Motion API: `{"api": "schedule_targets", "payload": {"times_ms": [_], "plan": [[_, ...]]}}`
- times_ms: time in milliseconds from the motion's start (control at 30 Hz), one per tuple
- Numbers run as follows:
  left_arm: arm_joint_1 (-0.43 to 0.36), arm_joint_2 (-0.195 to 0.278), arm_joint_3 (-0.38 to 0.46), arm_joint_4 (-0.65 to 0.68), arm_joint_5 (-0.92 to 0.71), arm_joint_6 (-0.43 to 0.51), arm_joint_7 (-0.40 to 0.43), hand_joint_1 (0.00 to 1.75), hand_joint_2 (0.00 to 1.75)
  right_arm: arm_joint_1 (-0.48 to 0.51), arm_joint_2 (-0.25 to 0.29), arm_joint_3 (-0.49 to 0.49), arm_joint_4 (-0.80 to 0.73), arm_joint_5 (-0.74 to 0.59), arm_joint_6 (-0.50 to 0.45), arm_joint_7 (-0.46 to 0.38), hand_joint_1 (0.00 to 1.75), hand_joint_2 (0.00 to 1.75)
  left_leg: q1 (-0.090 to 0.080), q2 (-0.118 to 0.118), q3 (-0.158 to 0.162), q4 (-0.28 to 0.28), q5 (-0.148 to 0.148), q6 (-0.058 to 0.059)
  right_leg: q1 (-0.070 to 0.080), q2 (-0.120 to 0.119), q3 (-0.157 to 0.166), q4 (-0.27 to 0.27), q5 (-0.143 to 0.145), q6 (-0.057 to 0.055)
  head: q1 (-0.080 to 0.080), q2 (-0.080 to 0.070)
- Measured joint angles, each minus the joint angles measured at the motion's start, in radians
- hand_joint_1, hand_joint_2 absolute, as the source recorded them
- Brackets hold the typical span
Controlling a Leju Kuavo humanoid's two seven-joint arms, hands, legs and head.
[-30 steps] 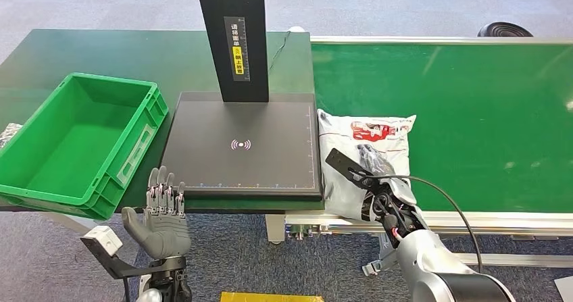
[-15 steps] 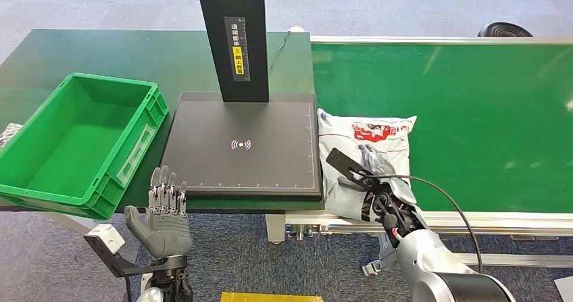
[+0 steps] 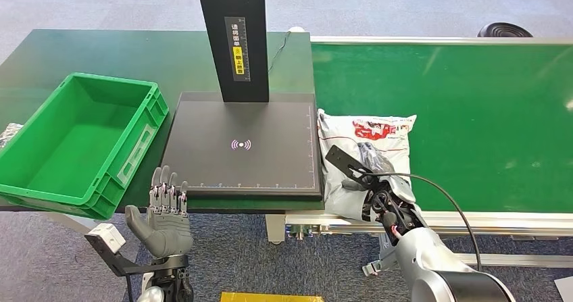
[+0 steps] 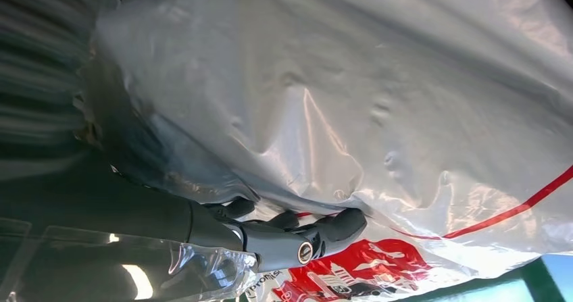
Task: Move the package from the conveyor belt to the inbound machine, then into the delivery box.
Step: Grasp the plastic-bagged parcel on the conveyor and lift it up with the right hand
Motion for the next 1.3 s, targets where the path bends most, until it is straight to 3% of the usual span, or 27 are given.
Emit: {"api": "schedule_targets", "payload": {"times_ms": [100,233,267,1300], "plan": [[0.0,0.0,0.0,0.0,0.0,0.0,0.0,0.0,0.0,0.0,0.001,-0.004,0.0,0.0,0.0,0.0,0.02,1.75,0.0,0.0,0.0,0.0,0.0,0.0,0.0,0.0,0.0,0.0,0.0,0.0,0.0,0.0],[-0.001,0.0,0.0,0.0,0.001,0.0,0.0,0.0,0.0,-0.001,0.001,-0.006,0.0,0.0,0.003,-0.001,1.67,1.75,0.0,0.0,0.0,0.0,0.0,0.0,0.0,0.0,0.0,0.0,0.0,0.0,0.0,0.0],[-0.001,0.0,0.0,0.0,0.001,0.0,0.0,0.0,0.0,-0.001,0.001,-0.006,0.0,0.0,0.003,-0.001,1.74,1.75,0.0,0.0,0.0,0.0,0.0,0.0,0.0,0.0,0.0,0.0,0.0,0.0,0.0,0.0],[-0.005,0.002,-0.002,0.0,0.01,-0.001,-0.004,0.0,0.0,-0.009,-0.011,-0.036,-0.001,-0.024,-0.026,-0.068,1.75,1.75,0.0,0.0,0.001,0.0,0.0,0.0,0.0,0.0,0.001,0.0,0.0,0.0,0.0,0.0]]}}
